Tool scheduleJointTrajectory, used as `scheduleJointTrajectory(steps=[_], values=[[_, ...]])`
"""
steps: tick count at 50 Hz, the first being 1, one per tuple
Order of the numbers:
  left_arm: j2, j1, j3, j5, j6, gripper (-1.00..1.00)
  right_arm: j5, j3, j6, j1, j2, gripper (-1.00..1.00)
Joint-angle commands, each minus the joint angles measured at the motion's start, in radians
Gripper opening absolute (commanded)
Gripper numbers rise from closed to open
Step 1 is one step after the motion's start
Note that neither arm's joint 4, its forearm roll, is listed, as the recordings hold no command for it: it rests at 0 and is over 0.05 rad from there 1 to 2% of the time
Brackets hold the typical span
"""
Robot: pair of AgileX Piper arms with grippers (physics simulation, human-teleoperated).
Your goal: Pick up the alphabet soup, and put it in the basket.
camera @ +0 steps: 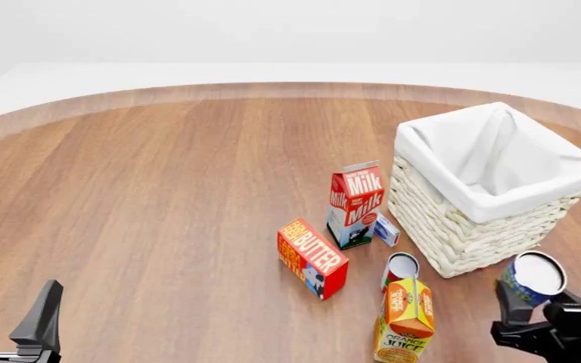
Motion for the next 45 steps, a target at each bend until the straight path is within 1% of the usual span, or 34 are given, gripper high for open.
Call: scheduleJointTrajectory(steps=[1, 7, 13, 21, 30, 45], values=[[0.0, 0.0, 0.0, 0.0, 0.0, 1.0, 0.061, -0.002, 0.017, 0.007, -0.104, -1.0], [0.0, 0.0, 0.0, 0.0, 0.0, 1.0, 0.164, -0.04, 0.012, 0.01, -0.196, -1.0], [0.0, 0.0, 0.0, 0.0, 0.0, 1.0, 0.215, -0.071, 0.008, 0.016, -0.234, -1.0], [0.0, 0.0, 0.0, 0.0, 0.0, 1.0, 0.231, -0.1, 0.008, 0.026, -0.247, -1.0], [0.0, 0.0, 0.0, 0.0, 0.0, 1.0, 0.287, -0.143, 0.009, 0.028, -0.289, -1.0], [0.0, 0.0, 0.0, 0.0, 0.0, 1.0, 0.3, -0.191, 0.01, 0.036, -0.285, -1.0]])
